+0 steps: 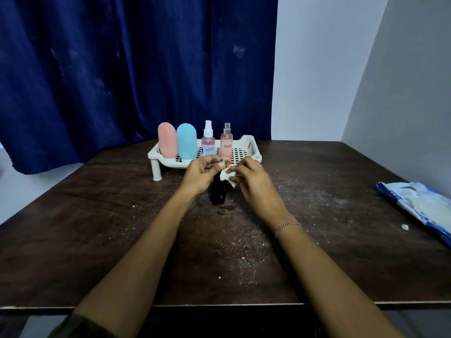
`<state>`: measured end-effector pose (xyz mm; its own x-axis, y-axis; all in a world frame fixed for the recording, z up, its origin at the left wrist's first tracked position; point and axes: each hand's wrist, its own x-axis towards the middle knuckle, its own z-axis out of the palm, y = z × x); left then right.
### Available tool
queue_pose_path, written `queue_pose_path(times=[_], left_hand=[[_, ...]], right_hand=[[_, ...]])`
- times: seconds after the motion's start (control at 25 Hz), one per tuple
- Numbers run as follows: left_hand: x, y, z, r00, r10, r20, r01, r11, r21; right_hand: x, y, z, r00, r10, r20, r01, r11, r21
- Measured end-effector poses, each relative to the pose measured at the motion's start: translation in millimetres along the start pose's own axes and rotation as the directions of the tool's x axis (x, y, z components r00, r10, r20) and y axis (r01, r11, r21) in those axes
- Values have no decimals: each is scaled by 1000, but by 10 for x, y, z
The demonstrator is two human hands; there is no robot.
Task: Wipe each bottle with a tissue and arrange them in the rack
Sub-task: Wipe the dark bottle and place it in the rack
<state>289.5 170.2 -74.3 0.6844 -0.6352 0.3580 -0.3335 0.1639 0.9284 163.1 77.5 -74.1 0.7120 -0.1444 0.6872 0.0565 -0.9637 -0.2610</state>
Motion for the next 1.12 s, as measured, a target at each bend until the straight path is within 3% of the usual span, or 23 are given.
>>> queue_pose_path(times=[0.12, 0.36, 0.6, 0.72, 0.88, 1.12], left_hand=[[3, -5, 9, 999, -28, 18, 29, 1000, -8], [8, -46, 27, 999, -31, -7, 31, 998, -46], [1, -12, 58, 999, -23, 27, 25, 997, -73], [-18, -2, 57, 999, -47, 25, 50, 991, -126], [-16, -4, 63, 995, -95, -15, 94, 994, -54], [-33, -11, 109, 999, -49, 2, 49, 991, -127]], right_hand=[[1, 19, -8, 999, 38, 3, -38, 999, -4], [9, -83, 34, 994, -95, 58, 95, 995, -12], [1, -99, 22, 996, -85, -41, 85, 996, -2], [-17, -99, 41, 999, -41, 11, 41, 999, 21], [-31, -94, 40, 989, -51, 141, 48, 998, 29], [-4, -137, 63, 999, -28, -18, 29, 1000, 5]])
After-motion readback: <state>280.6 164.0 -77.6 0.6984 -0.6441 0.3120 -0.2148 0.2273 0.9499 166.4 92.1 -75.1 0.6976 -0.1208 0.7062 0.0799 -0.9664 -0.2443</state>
